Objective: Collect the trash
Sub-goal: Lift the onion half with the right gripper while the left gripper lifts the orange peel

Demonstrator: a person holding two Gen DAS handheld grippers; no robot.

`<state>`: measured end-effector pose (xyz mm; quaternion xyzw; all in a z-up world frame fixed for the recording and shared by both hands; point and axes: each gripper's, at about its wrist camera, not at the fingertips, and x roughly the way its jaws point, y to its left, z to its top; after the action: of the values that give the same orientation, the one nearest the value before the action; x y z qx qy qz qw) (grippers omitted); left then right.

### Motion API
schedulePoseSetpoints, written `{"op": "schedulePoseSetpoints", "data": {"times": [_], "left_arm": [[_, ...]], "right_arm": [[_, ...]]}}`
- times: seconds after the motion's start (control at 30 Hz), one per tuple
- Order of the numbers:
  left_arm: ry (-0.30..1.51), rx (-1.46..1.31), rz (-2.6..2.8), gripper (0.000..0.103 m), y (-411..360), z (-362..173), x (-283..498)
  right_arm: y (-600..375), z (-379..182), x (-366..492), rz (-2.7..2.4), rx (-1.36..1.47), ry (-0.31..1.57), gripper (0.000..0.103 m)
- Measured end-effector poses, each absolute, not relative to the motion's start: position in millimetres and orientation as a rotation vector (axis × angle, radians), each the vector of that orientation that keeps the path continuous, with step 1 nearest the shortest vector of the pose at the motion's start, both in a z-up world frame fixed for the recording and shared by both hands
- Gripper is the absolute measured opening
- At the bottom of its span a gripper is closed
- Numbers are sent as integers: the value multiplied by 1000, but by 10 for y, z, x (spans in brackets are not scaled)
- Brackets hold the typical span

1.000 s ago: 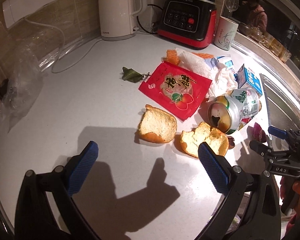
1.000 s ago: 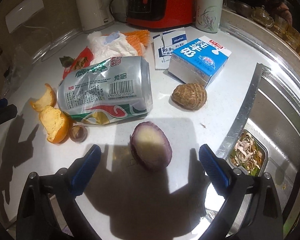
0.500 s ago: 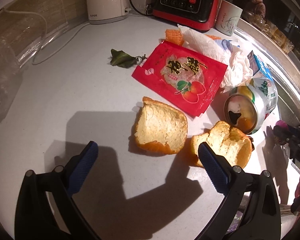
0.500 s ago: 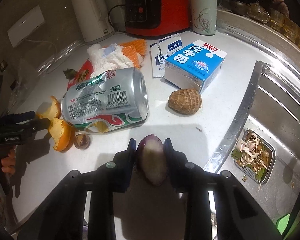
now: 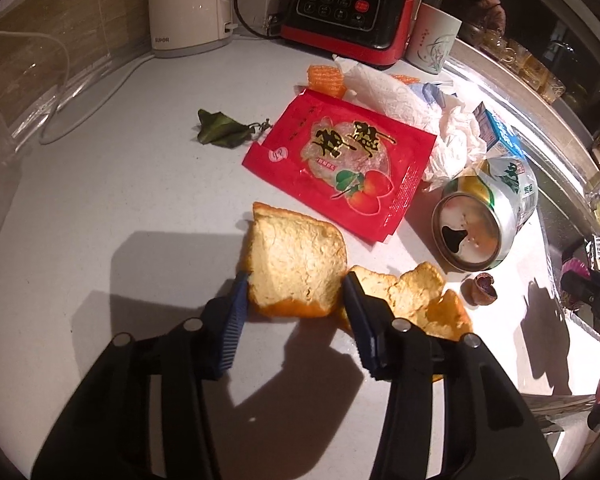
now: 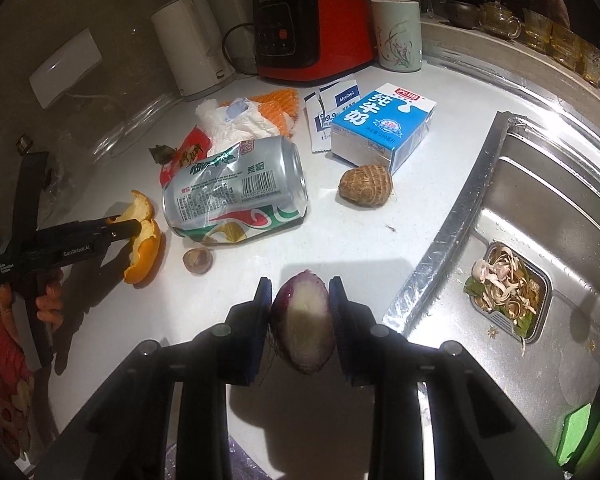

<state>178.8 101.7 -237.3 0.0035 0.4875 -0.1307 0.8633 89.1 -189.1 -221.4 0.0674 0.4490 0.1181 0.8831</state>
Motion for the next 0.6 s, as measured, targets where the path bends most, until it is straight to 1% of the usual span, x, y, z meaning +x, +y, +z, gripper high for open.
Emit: {"op": "schedulePoseSetpoints", "data": {"times": [0.03, 0.13, 0.37, 0.47, 0.6], "left_arm": [[1023, -5, -288, 40, 1028, -2354, 1787], [1005, -41, -313, 33, 1077, -2303, 1757], [1008, -74, -326, 28, 1179, -2323, 1765], [1001, -106, -327, 24, 1257, -2302, 1768], [980, -160, -348, 23, 1394, -2221, 1733]], "right_arm": [[-1892, -2223, 877, 243, 143, 937, 30], [-1889, -2241, 830, 237, 151, 940, 30], [-1839, -2257, 783, 237, 156, 946, 30], [-1811, -2261, 771, 239, 151, 950, 30], [-1761, -2256, 751, 241, 134, 949, 30]]}}
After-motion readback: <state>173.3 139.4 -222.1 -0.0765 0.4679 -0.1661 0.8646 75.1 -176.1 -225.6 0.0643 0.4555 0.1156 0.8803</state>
